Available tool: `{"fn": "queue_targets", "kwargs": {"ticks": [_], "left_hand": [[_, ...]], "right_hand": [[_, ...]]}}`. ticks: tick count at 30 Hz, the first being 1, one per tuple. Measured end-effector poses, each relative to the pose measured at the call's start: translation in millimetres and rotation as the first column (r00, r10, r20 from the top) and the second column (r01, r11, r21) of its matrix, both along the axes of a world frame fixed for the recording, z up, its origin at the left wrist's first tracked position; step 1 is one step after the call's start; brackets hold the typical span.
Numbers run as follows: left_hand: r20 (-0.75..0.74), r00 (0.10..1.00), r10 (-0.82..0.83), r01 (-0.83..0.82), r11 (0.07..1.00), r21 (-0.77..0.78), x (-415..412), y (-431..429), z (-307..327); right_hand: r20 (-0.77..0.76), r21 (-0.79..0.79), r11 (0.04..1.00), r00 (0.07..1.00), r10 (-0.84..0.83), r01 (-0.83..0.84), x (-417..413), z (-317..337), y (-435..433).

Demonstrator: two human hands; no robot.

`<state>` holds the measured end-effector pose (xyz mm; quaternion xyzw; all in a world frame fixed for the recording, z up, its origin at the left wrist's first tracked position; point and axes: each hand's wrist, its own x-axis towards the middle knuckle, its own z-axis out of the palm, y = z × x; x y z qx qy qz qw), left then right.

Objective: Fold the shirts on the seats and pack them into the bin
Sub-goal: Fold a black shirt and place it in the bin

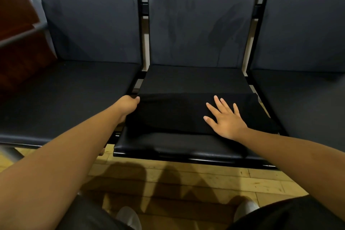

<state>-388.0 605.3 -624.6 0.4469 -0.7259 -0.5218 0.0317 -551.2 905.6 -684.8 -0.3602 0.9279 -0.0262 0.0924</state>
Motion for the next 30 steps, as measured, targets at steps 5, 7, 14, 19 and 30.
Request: {"fn": "queue_targets", "kwargs": {"ticks": [5, 7, 14, 19, 30], "left_hand": [[0.122, 0.992, -0.02, -0.021, 0.945, 0.328, 14, -1, 15], [0.094, 0.995, 0.025, -0.062, 0.908, 0.414, 17, -5, 19], [-0.143, 0.984, 0.105, -0.04, 0.917, 0.398, 13, -4, 44], [-0.3, 0.952, 0.059, 0.053, 0.934, 0.354, -13, 32, 71], [-0.324, 0.854, -0.408, 0.512, 0.771, 0.378, -62, 108, 65]], "right_hand": [[-0.005, 0.008, 0.998, 0.998, 0.062, -0.062, 2, 0, -6], [0.008, 0.01, 0.998, 0.998, 0.063, -0.063, 2, -1, -9], [0.107, -0.048, 0.998, 0.994, 0.037, -0.032, 33, 2, -50], [0.325, -0.263, 0.964, 0.944, 0.054, 0.035, 67, 14, -86], [0.979, -0.196, 0.409, 0.158, 0.125, 0.891, 12, 56, -30]]}}
